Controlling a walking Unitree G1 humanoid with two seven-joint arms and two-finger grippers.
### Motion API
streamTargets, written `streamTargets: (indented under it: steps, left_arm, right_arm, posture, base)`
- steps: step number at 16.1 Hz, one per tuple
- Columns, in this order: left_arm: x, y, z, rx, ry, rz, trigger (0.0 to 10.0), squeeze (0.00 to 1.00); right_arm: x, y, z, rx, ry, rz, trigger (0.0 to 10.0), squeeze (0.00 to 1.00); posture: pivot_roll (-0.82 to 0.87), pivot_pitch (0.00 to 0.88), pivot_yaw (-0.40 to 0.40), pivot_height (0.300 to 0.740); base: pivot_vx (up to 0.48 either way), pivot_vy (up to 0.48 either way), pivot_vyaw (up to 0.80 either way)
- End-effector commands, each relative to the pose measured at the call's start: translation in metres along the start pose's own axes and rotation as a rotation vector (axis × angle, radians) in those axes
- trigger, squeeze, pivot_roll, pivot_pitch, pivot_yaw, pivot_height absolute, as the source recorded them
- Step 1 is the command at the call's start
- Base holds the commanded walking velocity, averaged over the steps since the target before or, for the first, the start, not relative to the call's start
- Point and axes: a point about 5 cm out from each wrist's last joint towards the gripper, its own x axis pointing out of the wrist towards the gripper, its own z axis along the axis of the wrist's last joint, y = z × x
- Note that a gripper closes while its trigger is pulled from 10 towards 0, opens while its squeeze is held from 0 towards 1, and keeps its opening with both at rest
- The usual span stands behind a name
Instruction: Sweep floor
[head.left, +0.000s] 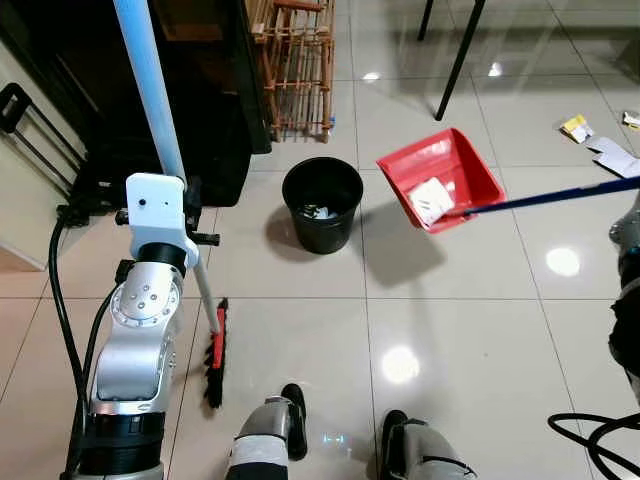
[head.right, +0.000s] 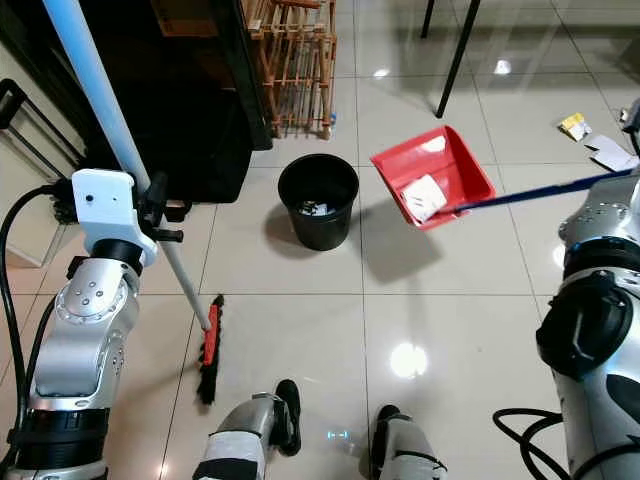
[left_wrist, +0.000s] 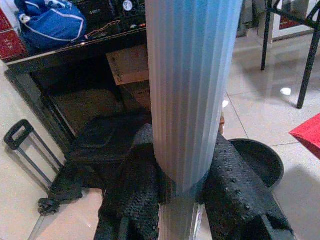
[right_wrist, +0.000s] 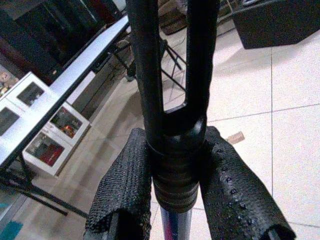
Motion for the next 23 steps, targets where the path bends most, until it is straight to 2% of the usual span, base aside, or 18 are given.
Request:
streamTargets:
  steps: [1,4,8,12,16,23]
  left_arm:
    - [0.000,0.003,0.007,0.003,-0.047,0.026,10.0,0.00]
    - [0.000,0.003,0.007,0.001,-0.050,0.029,10.0,0.00]
    - [0.000,0.002,0.008,-0.003,-0.056,0.034,10.0,0.00]
    - [0.000,0.002,0.009,-0.004,-0.059,0.036,10.0,0.00]
    - [0.002,0.004,0.010,-0.002,-0.069,0.044,10.0,0.00]
    - [0.001,0.004,0.011,-0.003,-0.072,0.051,10.0,0.00]
  right_arm:
    - [-0.001,0.018,0.008,0.067,-0.007,0.038,10.0,0.00]
    - [-0.004,0.029,0.008,0.076,0.003,0.074,10.0,0.00]
    - [-0.014,0.052,0.002,0.083,0.040,0.169,10.0,0.00]
    - [-0.022,0.064,-0.005,0.064,0.066,0.232,10.0,0.00]
    - [-0.037,0.088,-0.011,0.012,0.070,0.370,10.0,0.00]
    - [-0.038,0.094,-0.010,-0.001,0.074,0.402,10.0,0.00]
  posture:
    - [0.08,0.211,0.040,0.740]
    - [0.08,0.210,0.036,0.740]
    - [0.08,0.203,0.026,0.740]
    - [0.08,0.201,0.023,0.740]
    - [0.08,0.200,0.021,0.740]
    - [0.08,0.200,0.016,0.740]
  base:
    - [0.000,0.000,0.00]
    - [0.000,0.000,0.00]
    - [0.000,0.000,0.00]
    - [0.000,0.000,0.00]
    - [0.000,0.000,0.00]
    - [0.000,0.000,0.00]
